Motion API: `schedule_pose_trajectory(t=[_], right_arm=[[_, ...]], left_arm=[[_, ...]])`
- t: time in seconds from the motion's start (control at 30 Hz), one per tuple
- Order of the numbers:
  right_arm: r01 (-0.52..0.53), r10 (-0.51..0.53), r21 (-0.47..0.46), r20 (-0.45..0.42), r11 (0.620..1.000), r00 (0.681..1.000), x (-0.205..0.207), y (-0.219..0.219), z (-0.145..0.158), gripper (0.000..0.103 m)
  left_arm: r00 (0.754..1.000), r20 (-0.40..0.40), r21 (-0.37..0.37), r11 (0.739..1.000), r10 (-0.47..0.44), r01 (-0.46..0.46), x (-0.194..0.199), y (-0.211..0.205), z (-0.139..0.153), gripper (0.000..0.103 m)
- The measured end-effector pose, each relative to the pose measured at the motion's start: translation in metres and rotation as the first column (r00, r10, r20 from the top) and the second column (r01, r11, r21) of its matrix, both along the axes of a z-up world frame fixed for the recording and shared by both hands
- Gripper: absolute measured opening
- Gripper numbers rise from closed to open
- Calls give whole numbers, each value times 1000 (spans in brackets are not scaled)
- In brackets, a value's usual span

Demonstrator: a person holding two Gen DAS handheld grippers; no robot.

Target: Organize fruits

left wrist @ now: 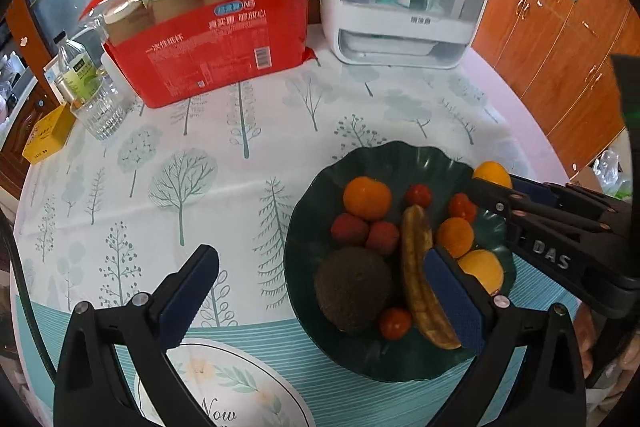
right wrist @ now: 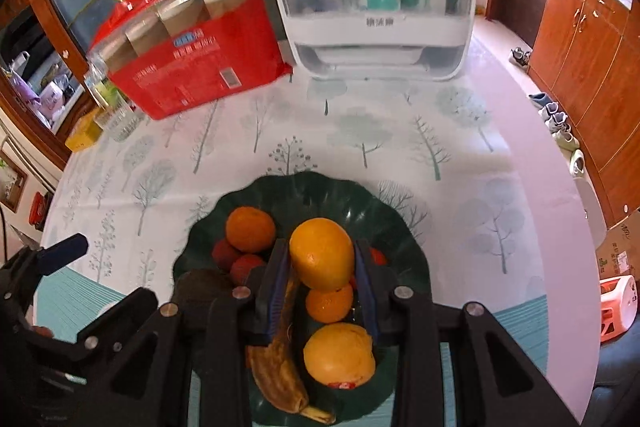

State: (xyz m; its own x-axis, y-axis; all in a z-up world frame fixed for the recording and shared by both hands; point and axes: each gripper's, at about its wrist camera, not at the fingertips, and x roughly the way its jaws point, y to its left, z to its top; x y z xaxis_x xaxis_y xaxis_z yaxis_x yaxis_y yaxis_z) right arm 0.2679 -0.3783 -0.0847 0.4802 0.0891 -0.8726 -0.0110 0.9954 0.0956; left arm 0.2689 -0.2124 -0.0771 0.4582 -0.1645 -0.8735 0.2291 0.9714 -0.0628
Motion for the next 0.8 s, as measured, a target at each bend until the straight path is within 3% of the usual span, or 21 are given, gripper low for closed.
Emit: schedule_pose_trajectory(t=[0.17, 0.33, 0.8], right_arm=[[4, -3, 7, -70, 1000, 998, 9, 1, -22, 33], [-10, 12, 21, -83, 1000, 996, 7, 7, -29, 34], [-7, 9, 38, -39, 999, 999, -13, 13, -6, 37]], left_arm=[[1000, -15, 17, 1000, 17, -17, 5, 4, -9, 102], [998, -27, 21, 999, 51, -50, 10, 14, -14, 102], [998, -22, 7, 998, 64, -64, 0, 23, -4, 102]])
